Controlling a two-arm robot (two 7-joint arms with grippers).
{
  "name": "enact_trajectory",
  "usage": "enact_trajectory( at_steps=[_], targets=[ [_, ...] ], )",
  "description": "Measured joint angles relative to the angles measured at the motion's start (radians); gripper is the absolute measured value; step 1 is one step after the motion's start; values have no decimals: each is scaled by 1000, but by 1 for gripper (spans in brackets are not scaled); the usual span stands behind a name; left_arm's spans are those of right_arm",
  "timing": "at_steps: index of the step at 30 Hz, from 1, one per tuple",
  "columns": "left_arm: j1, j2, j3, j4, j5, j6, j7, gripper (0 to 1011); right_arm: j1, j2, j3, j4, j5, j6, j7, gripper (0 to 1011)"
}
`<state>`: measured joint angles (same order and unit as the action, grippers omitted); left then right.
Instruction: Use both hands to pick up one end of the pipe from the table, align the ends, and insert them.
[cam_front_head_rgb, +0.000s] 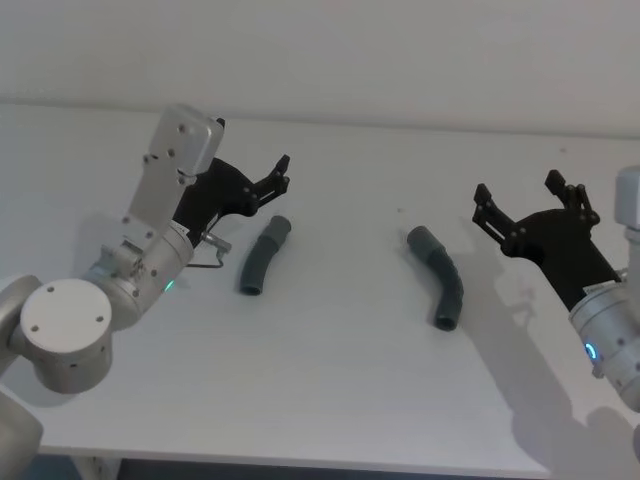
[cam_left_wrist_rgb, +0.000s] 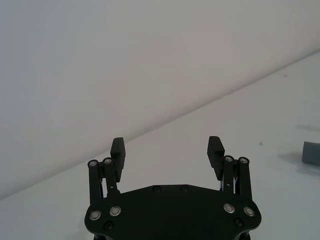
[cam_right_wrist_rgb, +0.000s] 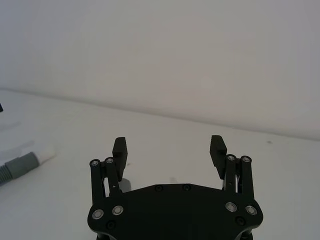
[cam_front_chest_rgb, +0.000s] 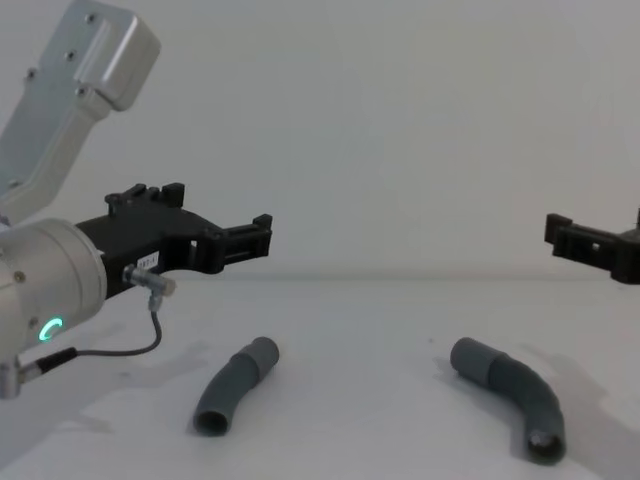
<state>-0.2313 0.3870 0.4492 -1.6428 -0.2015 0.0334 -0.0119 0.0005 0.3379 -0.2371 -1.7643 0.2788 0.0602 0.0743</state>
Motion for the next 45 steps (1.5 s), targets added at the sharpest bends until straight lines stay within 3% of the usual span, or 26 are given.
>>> enact_trajectory(
  at_steps=[6,17,24,26,38,45],
  targets=[
    [14,22,-12,-49,-13,67,-12,1001,20,4,-21,-1,-13,69,12,1004],
    [46,89,-43,-174,-57,257,-59,1001,54,5,-70,-6,-32,217,30,1004],
    [58,114,-54,-225,-83,356,-85,1001,64,4,-84,-7,-40,261,36,1004],
    [61,121,-59,-247,-98,415,-97,1002,66,4,-88,-7,-41,273,37,1004],
    [60,105,-65,-274,-132,564,-106,1002,74,3,-101,-8,-48,310,42,1004],
    [46,83,-60,-255,-138,616,-104,1001,76,3,-104,-8,-49,318,43,1004]
  ],
)
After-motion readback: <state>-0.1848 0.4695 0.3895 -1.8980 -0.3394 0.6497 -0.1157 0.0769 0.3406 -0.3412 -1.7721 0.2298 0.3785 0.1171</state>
